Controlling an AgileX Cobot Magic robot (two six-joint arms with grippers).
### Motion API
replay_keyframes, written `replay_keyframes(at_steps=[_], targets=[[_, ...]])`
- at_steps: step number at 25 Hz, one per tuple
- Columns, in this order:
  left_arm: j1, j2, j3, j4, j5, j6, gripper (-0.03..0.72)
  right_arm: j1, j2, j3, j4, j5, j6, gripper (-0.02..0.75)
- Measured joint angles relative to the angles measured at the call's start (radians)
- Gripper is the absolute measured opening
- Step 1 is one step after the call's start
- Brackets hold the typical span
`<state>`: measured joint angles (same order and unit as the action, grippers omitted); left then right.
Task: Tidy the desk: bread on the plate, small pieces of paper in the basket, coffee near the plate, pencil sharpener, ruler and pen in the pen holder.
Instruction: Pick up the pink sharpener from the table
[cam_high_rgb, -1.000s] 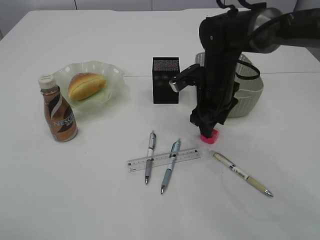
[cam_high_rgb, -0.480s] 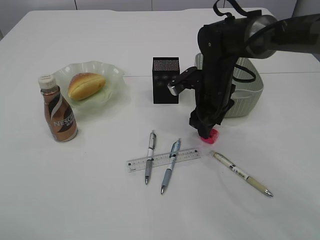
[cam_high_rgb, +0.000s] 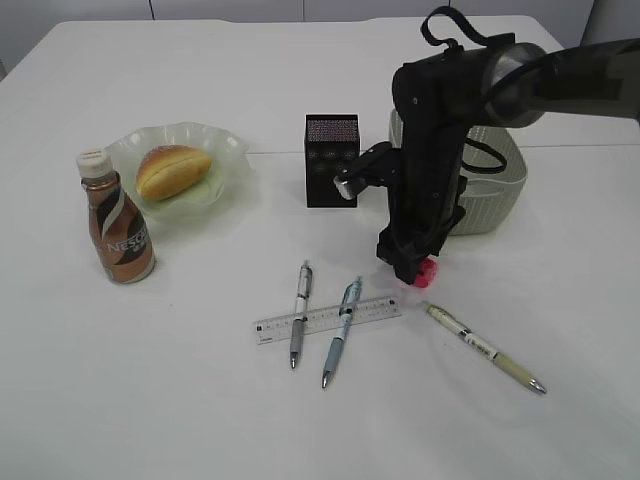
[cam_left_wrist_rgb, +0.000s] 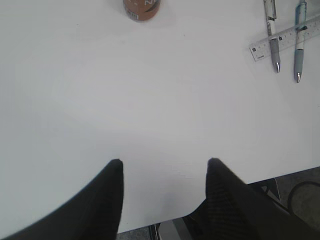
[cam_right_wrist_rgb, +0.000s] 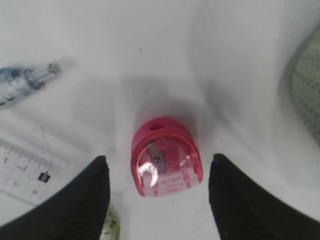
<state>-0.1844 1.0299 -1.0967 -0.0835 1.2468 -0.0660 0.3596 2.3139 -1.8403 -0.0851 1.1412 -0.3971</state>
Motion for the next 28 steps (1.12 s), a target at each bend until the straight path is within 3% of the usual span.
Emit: replay_keyframes(at_steps=[28], targets=[[0.000, 0.000, 0.000, 0.000, 0.000, 0.000, 0.381, 0.000, 0.039, 0.000, 0.000, -0.016, -0.002, 0.489]])
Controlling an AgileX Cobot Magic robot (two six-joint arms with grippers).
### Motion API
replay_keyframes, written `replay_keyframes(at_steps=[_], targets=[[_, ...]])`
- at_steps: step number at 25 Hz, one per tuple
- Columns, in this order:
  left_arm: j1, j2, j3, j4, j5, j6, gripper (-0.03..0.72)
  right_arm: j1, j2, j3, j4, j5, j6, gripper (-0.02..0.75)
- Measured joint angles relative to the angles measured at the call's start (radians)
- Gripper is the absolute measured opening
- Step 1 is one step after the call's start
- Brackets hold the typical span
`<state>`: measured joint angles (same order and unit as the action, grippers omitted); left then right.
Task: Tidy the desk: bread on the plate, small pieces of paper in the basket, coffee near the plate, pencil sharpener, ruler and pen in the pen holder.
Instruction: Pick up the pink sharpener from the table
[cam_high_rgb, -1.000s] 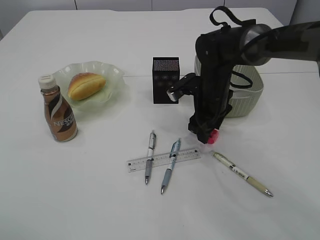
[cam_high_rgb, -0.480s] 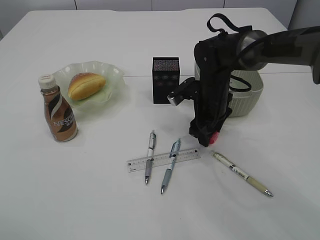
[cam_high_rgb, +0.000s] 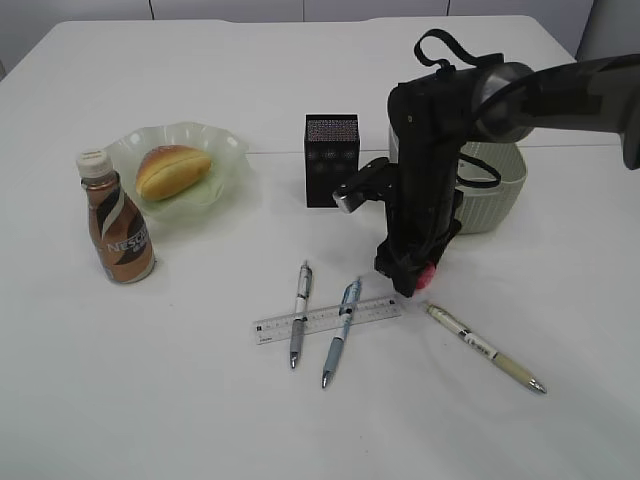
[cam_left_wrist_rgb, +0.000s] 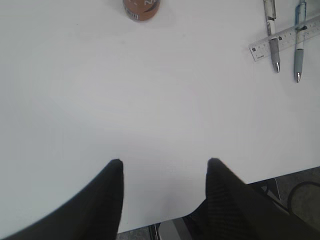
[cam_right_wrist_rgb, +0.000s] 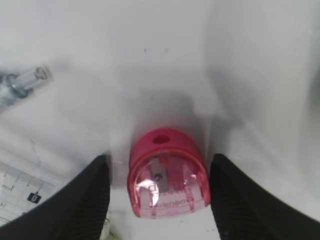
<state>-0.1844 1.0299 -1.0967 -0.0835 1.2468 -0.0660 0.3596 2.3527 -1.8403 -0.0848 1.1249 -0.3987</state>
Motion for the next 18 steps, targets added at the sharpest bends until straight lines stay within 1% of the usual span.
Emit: replay_keyframes(at_steps=[18], targets=[[0.000, 0.000, 0.000, 0.000, 0.000, 0.000, 0.380, 0.000, 0.002, 0.000, 0.028, 0.008, 0.000, 0.480]])
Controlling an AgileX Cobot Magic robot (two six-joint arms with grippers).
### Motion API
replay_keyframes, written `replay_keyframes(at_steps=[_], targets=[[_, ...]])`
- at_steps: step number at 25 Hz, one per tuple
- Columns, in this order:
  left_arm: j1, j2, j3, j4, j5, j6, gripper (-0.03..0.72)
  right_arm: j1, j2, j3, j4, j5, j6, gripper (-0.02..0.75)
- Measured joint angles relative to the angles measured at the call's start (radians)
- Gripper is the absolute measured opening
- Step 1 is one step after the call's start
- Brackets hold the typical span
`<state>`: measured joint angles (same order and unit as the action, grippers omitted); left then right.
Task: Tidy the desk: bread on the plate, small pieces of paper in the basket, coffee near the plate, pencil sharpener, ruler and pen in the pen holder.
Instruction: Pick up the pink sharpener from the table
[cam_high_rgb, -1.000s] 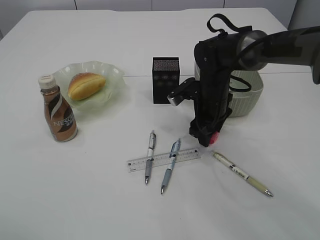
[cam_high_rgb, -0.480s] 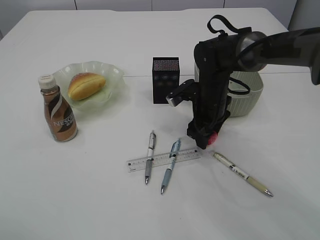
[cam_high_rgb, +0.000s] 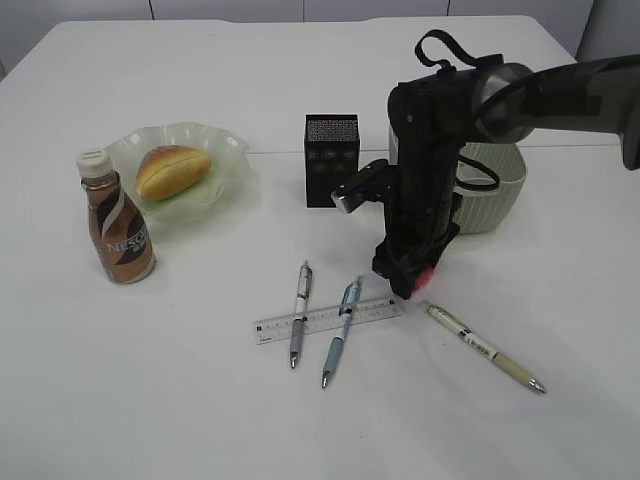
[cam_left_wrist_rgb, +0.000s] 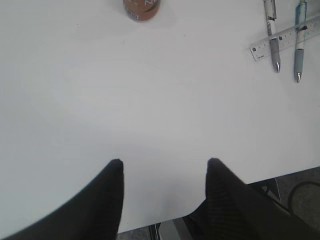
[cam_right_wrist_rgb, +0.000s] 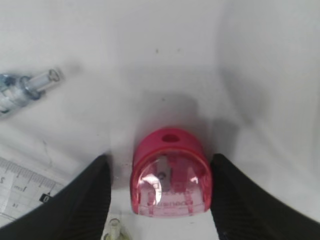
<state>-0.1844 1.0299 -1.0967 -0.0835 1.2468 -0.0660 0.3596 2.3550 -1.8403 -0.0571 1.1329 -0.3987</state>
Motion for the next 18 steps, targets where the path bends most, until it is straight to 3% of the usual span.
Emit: replay_keyframes(at_steps=[6, 18], targets=[[0.000, 0.000, 0.000, 0.000, 0.000, 0.000, 0.380, 0.000, 0.000, 0.000, 0.000, 0.008, 0.000, 0.347], [0.000, 0.000, 0.000, 0.000, 0.000, 0.000, 0.380, 0.000, 0.000, -0.002, 0.002, 0.068, 0.000, 0.333]])
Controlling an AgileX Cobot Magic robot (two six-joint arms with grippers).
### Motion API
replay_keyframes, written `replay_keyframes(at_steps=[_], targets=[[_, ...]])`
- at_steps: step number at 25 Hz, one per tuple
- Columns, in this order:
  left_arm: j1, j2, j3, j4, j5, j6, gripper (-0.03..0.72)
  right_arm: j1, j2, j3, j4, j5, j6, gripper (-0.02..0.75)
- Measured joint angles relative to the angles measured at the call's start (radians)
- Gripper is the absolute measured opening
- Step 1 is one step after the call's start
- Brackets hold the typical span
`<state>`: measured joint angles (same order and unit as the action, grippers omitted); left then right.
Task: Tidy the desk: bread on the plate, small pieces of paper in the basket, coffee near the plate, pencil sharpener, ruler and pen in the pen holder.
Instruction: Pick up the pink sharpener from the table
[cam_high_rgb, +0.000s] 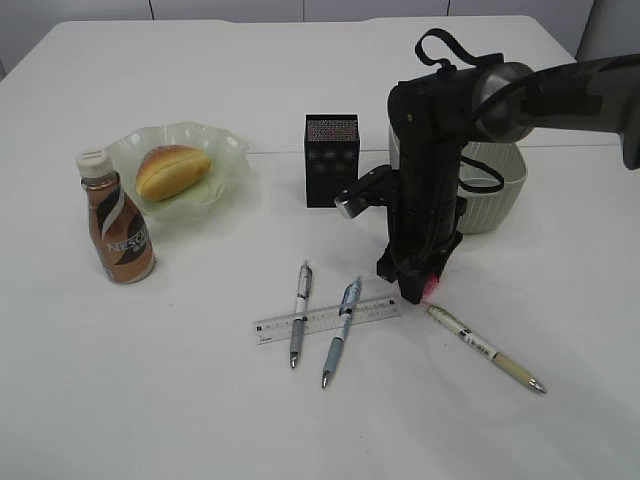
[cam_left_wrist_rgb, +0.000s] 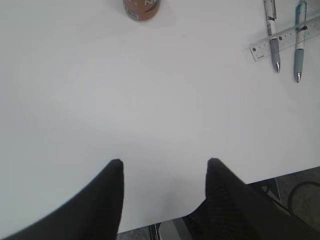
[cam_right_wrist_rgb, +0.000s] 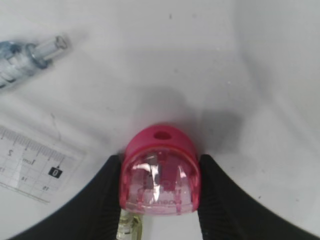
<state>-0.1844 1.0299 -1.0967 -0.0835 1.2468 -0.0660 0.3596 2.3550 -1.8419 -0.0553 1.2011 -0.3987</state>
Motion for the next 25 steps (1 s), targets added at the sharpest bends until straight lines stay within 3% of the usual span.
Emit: replay_keyframes(at_steps=[16, 25], targets=[[0.000, 0.000, 0.000, 0.000, 0.000, 0.000, 0.380, 0.000, 0.002, -0.109, 0.033, 0.010, 0.031, 0.333], [0.000, 0.000, 0.000, 0.000, 0.000, 0.000, 0.380, 0.000, 0.002, -0.170, 0.061, 0.020, 0.210, 0.333]])
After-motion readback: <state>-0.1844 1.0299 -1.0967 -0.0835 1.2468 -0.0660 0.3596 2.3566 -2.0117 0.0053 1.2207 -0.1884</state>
